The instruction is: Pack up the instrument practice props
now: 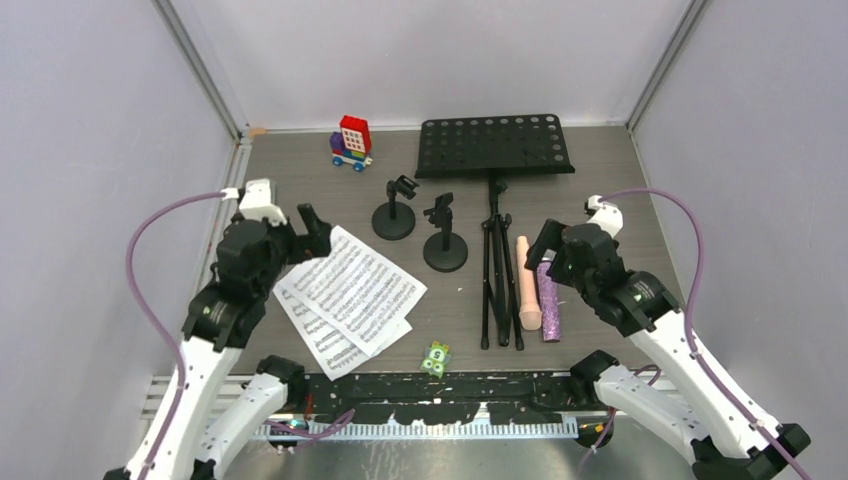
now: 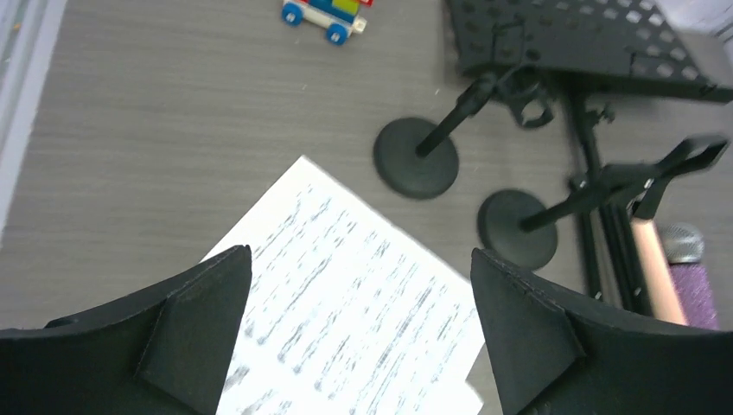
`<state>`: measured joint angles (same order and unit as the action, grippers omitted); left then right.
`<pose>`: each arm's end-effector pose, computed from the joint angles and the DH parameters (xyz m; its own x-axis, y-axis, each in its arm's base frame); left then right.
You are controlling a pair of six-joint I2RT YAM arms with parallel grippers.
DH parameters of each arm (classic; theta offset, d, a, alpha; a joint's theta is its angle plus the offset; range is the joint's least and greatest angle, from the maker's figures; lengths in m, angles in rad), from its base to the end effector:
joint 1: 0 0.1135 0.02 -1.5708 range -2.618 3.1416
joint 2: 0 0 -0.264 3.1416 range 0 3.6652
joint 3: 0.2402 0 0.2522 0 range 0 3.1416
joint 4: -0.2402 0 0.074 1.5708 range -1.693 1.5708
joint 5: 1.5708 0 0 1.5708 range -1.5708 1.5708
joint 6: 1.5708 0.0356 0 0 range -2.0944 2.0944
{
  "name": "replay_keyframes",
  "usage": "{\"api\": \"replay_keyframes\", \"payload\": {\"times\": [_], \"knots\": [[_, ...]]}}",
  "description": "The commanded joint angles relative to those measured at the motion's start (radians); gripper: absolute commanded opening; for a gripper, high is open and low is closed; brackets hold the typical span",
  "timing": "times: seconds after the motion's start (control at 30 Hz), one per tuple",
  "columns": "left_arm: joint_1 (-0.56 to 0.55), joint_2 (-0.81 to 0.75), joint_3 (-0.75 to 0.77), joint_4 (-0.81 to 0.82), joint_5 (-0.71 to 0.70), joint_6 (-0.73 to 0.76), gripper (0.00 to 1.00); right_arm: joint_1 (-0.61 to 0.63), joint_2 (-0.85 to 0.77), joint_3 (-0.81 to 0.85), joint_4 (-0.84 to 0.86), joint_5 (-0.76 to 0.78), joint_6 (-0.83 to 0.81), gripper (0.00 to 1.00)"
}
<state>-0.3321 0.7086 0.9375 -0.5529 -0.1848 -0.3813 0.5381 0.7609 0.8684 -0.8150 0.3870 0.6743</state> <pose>0.1419 -0.0420 0.3646 -0.3373 -0.2706 -0.9017 0.0326 0.9539 -0.2985 0.1333 0.0639 0.3120 -0.5785 0.3281 -0.7468 0.1701 0.9439 0.2829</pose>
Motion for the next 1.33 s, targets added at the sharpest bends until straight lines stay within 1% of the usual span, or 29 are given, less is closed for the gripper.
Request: {"api": "replay_keyframes", "payload": {"times": [0.0, 0.17, 0.27, 0.4, 0.53, 0.67, 0.93, 1.3], "knots": [[-0.001, -0.096, -0.003, -0.207, -0.075, 0.064, 1.00, -0.004, -0.054, 0.044, -0.044, 0.137, -0.043, 1.00], [-0.001, -0.220, -0.093, -0.222, -0.108, 0.074, 1.00, -0.003, -0.147, 0.013, -0.051, 0.205, -0.076, 1.00], [-0.001, -0.242, -0.105, -0.222, -0.090, 0.080, 1.00, -0.002, -0.221, -0.036, -0.038, 0.308, -0.073, 1.00], [-0.001, -0.240, -0.116, -0.216, -0.054, 0.091, 1.00, -0.005, -0.301, -0.055, -0.035, 0.358, -0.094, 1.00], [-0.001, -0.222, -0.102, -0.246, -0.061, 0.103, 1.00, -0.003, -0.355, -0.068, -0.030, 0.327, -0.104, 1.00], [-0.001, -0.227, -0.100, -0.254, -0.105, 0.098, 1.00, -0.003, -0.382, -0.080, -0.015, 0.283, -0.118, 1.00], [-0.001, -0.246, -0.104, -0.260, -0.130, 0.096, 1.00, -0.003, -0.360, -0.080, -0.009, 0.238, -0.125, 1.00], [-0.001, -0.236, -0.095, -0.274, -0.116, 0.109, 1.00, -0.003, -0.327, -0.080, -0.011, 0.244, -0.116, 1.00]]}}
